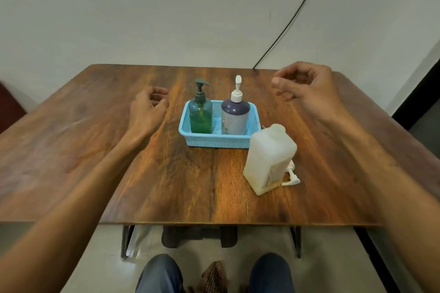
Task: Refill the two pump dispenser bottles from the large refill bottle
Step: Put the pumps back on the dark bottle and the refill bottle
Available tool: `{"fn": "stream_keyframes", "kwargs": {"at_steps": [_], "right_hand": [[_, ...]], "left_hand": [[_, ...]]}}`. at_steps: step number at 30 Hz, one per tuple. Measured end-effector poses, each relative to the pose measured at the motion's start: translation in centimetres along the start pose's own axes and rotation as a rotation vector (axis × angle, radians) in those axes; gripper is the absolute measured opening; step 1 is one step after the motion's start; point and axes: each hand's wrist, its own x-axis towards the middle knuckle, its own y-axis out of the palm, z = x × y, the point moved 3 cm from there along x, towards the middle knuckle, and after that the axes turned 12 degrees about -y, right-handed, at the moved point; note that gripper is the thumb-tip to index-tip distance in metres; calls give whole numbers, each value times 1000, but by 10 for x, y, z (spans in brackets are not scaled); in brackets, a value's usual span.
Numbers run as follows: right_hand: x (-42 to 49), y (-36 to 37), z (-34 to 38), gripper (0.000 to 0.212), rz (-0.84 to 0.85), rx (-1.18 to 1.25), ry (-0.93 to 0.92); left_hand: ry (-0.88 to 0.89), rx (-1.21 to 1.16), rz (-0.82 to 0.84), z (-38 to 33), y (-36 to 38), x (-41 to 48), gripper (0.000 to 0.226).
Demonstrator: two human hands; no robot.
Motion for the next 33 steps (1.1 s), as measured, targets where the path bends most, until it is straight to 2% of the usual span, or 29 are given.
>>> {"fn": "stream_keyframes", "kwargs": {"at_steps": [3, 5, 8, 11, 14, 19, 24, 28, 33], "right_hand": [[22, 18, -68, 23, 186, -71, 186], [26, 30, -95, 35, 279, -107, 307], [23, 44, -108, 49, 404, -136, 475], [20, 55, -109, 45, 520, -108, 608], [20, 65, -111, 46, 494, -124, 644], [34, 74, -121, 55, 427, -259, 562], [72, 80, -142, 46, 381, -291, 526], [105, 87, -163, 41, 366, -314, 529], [144, 96, -190, 38, 341, -322, 534]], "left_hand": [[-94, 128, 109, 14, 19, 26, 30], [-197, 156, 216, 23, 26, 38, 34], [-332, 186, 393, 36, 34, 43, 43], [-362, 237, 455, 38, 38, 42, 43], [-313, 323, 406, 32, 42, 42, 39], [-261, 372, 331, 26, 48, 57, 31], [-214, 395, 293, 12, 66, 91, 27], [-195, 422, 269, 3, 81, 130, 14], [-163, 418, 273, -2, 98, 179, 19]]}}
